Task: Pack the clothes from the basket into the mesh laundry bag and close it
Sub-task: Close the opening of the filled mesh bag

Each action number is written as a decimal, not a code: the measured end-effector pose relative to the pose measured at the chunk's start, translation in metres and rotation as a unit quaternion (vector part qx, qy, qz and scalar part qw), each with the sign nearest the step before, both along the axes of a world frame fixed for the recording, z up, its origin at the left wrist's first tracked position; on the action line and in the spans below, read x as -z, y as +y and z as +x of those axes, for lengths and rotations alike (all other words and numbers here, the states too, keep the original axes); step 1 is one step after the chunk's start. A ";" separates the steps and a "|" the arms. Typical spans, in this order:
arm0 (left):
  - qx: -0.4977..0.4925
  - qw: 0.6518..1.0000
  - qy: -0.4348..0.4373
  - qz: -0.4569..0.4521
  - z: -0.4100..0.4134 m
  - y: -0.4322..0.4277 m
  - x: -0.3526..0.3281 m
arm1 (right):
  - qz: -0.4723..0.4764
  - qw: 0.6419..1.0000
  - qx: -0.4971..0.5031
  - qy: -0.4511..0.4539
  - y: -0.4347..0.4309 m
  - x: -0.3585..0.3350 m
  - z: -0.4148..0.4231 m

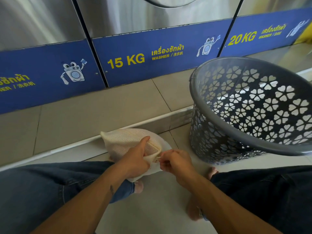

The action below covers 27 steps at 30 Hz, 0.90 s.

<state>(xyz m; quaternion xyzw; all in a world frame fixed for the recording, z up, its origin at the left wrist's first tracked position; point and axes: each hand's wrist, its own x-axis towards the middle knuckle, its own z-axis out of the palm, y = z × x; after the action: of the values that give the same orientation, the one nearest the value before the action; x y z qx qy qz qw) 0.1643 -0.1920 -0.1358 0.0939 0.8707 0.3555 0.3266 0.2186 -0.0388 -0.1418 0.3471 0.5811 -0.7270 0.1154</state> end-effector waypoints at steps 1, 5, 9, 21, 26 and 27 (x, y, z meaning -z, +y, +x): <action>0.001 1.000 0.004 -0.002 0.000 0.000 0.000 | -0.006 1.000 0.012 -0.004 0.002 0.000 -0.001; 0.025 0.999 0.032 -0.007 0.001 0.001 0.002 | 0.004 1.000 0.025 -0.006 0.004 -0.001 -0.002; 0.089 0.994 0.057 -0.038 0.003 0.001 0.002 | 0.068 0.997 0.046 0.009 0.006 0.002 -0.005; 0.017 0.996 0.082 0.034 -0.006 0.003 0.007 | -0.017 0.997 -0.059 -0.039 0.004 0.001 0.000; -0.059 0.991 0.107 0.058 -0.006 0.006 0.005 | 0.030 0.995 -0.092 -0.022 -0.003 0.001 0.001; -0.073 0.990 0.103 0.060 -0.006 0.006 0.005 | 0.039 0.994 -0.100 -0.022 -0.005 0.001 0.001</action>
<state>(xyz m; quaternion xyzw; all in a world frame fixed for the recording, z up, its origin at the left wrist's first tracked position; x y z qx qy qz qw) 0.1586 -0.1863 -0.1405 0.0855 0.8813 0.4188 0.2015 0.2200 -0.0435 -0.1427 0.3075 0.6383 -0.6806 0.1866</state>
